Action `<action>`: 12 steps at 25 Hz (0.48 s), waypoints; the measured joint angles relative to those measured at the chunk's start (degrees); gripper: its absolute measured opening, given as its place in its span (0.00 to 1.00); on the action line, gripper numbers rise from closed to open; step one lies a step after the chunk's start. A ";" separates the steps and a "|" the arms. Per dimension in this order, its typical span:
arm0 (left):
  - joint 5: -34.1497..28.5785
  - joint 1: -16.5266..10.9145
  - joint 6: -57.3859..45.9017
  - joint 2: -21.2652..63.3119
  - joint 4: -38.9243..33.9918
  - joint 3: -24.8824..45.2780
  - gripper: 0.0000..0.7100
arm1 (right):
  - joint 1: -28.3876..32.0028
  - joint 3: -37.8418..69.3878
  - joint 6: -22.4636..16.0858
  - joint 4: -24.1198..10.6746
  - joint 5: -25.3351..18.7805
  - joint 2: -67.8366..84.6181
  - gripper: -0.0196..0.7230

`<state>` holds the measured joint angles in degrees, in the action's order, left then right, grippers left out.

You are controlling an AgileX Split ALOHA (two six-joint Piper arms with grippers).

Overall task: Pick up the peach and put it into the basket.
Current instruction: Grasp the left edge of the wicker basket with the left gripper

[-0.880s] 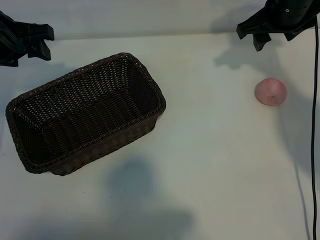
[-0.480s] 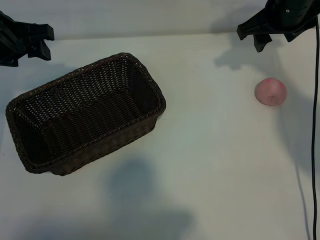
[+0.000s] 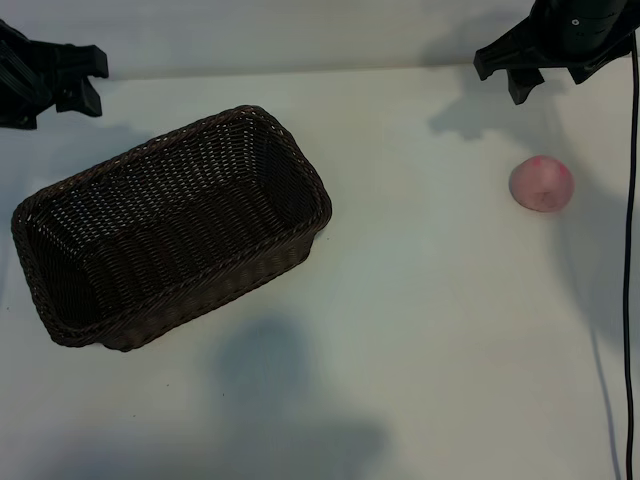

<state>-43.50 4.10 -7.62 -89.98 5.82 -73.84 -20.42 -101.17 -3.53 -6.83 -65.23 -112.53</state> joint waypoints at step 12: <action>-0.66 -0.01 -5.59 8.37 -1.76 9.05 0.81 | 0.00 0.00 0.05 0.00 0.00 0.00 0.83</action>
<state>-44.16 4.09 -13.21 -81.60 4.06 -64.79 -20.42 -101.17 -3.48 -6.83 -65.23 -112.53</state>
